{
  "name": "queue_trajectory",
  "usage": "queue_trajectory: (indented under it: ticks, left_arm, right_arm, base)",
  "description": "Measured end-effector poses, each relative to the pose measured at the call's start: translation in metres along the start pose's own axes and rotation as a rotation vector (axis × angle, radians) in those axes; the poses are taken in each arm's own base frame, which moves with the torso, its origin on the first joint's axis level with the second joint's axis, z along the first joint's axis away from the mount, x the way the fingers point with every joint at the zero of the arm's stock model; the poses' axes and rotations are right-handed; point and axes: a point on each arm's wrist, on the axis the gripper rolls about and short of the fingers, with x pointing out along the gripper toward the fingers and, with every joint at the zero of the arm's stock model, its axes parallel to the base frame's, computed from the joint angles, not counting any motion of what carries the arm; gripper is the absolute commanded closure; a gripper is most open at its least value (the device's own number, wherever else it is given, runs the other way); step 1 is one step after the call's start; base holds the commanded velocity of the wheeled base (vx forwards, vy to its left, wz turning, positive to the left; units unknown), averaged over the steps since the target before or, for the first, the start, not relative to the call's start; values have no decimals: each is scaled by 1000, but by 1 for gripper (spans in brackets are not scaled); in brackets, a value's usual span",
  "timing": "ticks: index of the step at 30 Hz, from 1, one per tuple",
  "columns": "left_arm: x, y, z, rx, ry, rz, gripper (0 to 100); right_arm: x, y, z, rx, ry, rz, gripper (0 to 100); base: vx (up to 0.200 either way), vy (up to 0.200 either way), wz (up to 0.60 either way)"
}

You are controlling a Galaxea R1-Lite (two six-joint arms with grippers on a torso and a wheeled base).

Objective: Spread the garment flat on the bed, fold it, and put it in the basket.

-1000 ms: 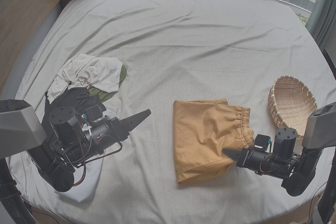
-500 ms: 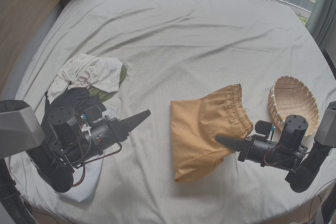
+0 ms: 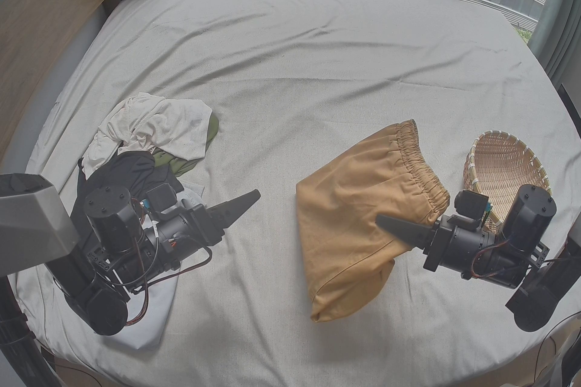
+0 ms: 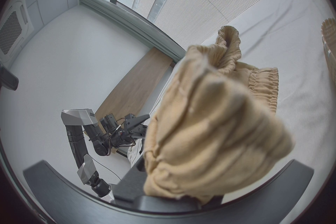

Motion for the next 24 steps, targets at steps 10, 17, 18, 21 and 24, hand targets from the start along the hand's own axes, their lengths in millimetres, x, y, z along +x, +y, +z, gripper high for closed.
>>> queue_trajectory:
  ticks: [10,17,18,21,24]
  left_arm:
    - [-9,-2,2,189,-1,8,0]
    - [-16,3,4,351,-1,36,0]
    - [-17,3,5,352,-1,38,0]
    - [-18,4,6,354,-5,43,0]
    - [-19,4,7,355,-8,46,0]
  right_arm:
    - [-5,11,12,-37,-49,30,100]
    - [-8,18,22,-62,-89,46,100]
    - [-8,19,23,-64,-94,46,100]
    - [-11,21,28,-93,-118,48,100]
    - [-15,21,34,-148,-142,36,100]
  base:
    - [0,0,0]
    - [0,0,0]
    - [0,0,0]
    - [0,0,0]
    - [0,0,0]
